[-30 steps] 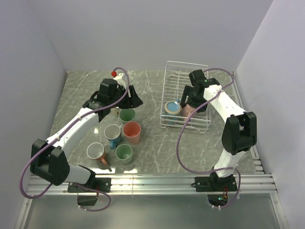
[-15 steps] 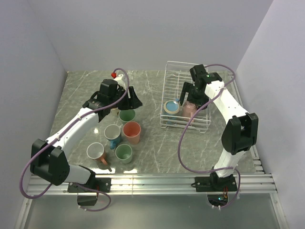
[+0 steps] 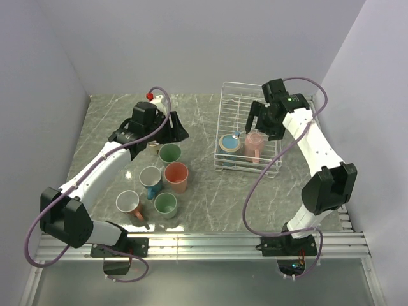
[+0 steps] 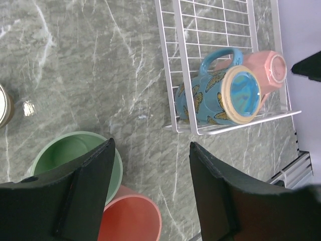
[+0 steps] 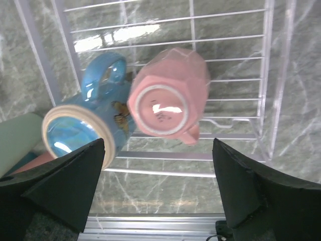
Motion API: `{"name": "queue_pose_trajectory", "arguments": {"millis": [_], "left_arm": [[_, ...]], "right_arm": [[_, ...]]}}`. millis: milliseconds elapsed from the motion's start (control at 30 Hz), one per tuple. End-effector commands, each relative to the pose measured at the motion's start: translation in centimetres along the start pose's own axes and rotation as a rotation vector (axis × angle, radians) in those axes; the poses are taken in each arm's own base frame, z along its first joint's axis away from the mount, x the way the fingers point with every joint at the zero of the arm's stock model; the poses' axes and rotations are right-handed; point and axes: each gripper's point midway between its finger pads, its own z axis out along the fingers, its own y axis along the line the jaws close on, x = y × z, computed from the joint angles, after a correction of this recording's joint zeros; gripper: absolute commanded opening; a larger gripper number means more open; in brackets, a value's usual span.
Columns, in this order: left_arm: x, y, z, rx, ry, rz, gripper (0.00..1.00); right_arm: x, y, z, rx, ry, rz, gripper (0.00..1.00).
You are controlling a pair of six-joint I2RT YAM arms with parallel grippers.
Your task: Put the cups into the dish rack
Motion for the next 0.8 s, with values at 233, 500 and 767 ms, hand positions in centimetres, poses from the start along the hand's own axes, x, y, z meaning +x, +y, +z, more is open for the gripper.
{"name": "queue_pose_trajectory", "arguments": {"millis": [233,500,767], "left_arm": [[-1.8,-1.2,-2.6,0.008,-0.052,0.025,0.66],[-1.7,-1.0,-3.7,-0.008,-0.065,0.016,0.66],[-1.4,-0.4,-3.6,-0.032,-0.057,0.023,0.66]], "right_arm": [[-4.3,-5.2,2.8,0.084,-0.047,0.112,0.44],[-1.8,-5.4,6.4,0.103,0.017,0.092,0.33],[0.6,-3.7,6.2,0.052,0.036,0.045,0.32]]}}
